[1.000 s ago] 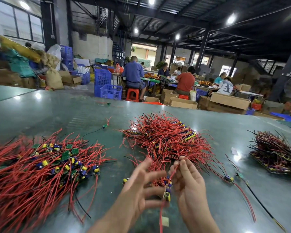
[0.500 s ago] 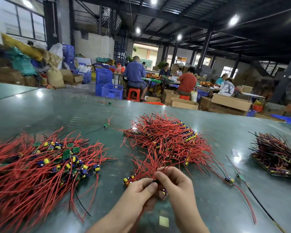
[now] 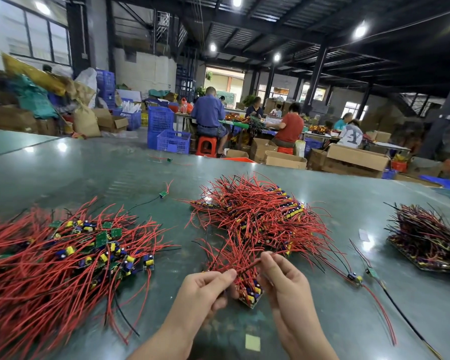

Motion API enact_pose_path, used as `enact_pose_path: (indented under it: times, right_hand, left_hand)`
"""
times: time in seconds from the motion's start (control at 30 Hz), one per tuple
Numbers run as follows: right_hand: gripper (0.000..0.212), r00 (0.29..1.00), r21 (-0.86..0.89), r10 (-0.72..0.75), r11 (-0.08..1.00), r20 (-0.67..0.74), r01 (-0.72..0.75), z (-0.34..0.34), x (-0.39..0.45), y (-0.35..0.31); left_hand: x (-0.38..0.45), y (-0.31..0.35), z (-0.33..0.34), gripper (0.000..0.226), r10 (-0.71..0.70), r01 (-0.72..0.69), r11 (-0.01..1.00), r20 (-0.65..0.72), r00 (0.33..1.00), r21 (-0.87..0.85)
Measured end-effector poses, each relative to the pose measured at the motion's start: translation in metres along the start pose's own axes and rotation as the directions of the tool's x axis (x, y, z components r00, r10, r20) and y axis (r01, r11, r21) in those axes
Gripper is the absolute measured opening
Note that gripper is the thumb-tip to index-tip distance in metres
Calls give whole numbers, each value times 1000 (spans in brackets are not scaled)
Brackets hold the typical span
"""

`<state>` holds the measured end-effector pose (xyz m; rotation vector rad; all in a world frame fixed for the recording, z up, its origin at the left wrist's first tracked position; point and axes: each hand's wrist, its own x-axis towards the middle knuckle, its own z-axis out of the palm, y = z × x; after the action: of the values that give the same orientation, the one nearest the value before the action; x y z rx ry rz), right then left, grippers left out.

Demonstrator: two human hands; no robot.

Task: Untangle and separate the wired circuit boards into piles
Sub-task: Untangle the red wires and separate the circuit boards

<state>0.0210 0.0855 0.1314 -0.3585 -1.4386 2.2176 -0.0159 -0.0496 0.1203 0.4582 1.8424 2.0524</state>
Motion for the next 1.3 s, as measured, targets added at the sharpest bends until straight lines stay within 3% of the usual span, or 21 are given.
enact_pose_path:
  times: [0.17,0.33,0.5,0.63,0.7,0.77,0.83,0.9,1.0,1.07,1.17,1.3]
  right_hand:
    - [7,1000,121,1,993,-29,2,-7,4,-5]
    - [12,978,276,193,938,82,-208,-2,6,-3]
    - [10,997,146,61,988,-45,-54,-8,11,-2]
    - [8,996,284,88,956,-33,-75,-11,10,1]
    - [11,989,71,-81,993,-125,91,-13,9,3]
    - [21,914,-258,-378,907,-150,333,-13,6,3]
    - [26,852,-366,-507,823,-130,434,-14,7,3]
    - [23,869,-306,-473,857,-148,415,-14,7,3]
    - [14,953,-44,-251,968,-172,247,-14,9,8]
    - [11,968,12,-186,982,-169,191,-15,11,9]
    - [7,957,-61,-262,965,-128,256,-15,10,6]
    - [9,848,-310,-514,833,-129,458,-16,10,7]
  left_hand:
    - [1,-3,-3,43,45,-46,998,18,999,44]
    - [12,-7,-19,47,318,-313,898,36,947,308]
    - [18,-11,-33,51,403,-346,797,-10,915,495]
    - [17,-11,-32,49,395,-350,795,14,918,495]
    - [16,-11,-31,46,385,-343,796,20,923,498]
    - [15,-12,-29,44,367,-330,801,25,930,499]
    - [14,-11,-27,45,359,-325,808,28,933,491]
    - [14,-10,-27,47,359,-330,822,27,933,464]
    - [14,-10,-28,50,354,-327,835,22,935,442]
    - [14,-10,-29,50,355,-325,832,20,935,449]
    - [16,-10,-31,49,350,-317,849,0,937,422]
    - [18,-10,-31,50,331,-304,867,0,944,394]
